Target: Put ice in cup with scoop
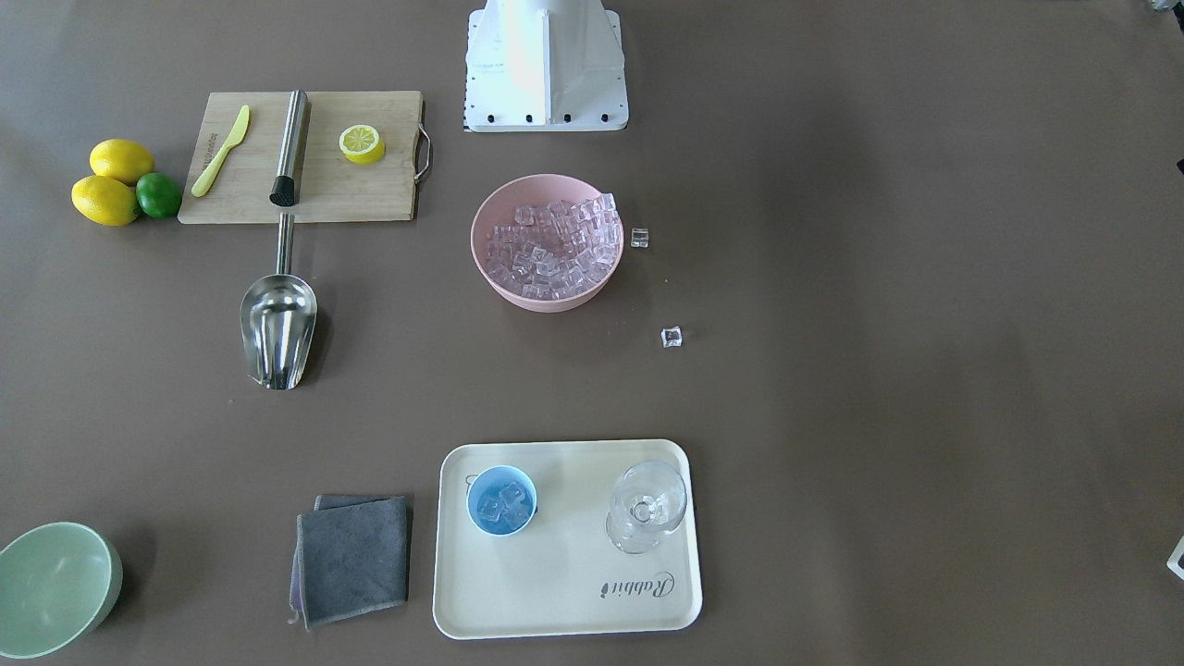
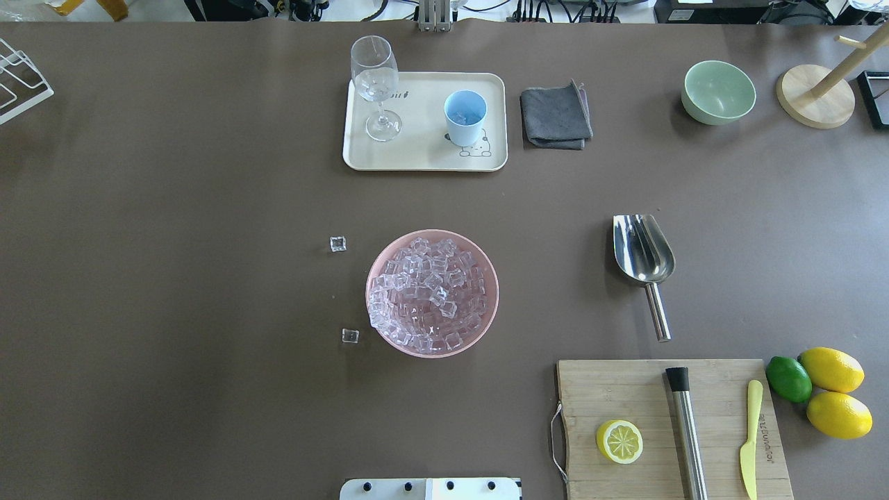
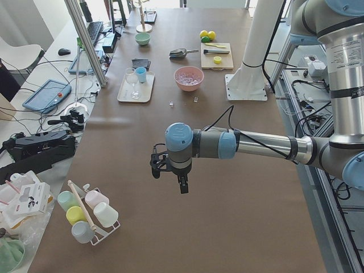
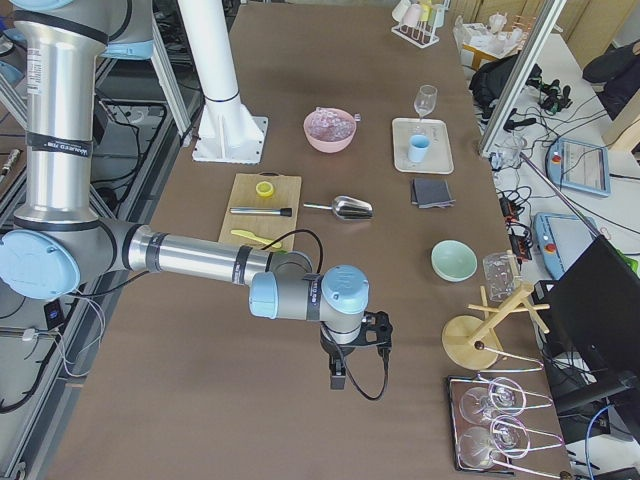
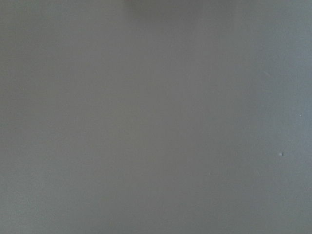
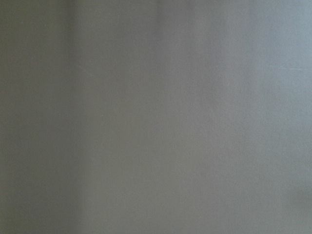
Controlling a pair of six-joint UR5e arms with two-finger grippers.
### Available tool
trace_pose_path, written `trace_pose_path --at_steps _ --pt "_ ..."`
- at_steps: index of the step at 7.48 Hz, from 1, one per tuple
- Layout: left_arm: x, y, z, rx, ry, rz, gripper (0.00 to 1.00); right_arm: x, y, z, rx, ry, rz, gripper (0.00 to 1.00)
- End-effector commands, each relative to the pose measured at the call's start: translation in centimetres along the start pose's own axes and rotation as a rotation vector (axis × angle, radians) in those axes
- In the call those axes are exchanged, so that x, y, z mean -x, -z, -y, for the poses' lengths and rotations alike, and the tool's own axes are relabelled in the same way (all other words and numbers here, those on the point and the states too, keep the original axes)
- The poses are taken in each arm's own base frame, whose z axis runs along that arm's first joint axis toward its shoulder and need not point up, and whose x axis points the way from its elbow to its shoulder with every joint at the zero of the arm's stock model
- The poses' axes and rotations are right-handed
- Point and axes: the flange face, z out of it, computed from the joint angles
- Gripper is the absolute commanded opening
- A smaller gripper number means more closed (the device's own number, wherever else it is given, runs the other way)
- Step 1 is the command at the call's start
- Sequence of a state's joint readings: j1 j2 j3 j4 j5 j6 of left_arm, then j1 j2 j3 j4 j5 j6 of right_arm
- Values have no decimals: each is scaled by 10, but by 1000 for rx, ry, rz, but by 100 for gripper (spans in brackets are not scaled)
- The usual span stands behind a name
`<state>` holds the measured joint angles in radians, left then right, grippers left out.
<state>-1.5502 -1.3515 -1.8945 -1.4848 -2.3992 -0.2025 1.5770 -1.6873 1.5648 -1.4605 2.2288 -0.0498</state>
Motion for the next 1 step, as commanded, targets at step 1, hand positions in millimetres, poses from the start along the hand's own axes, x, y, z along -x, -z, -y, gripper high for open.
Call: trace_pose_path --at_steps 1 --pt "0 -1 0 3 2 1 98 2 0 1 4 -2 2 100"
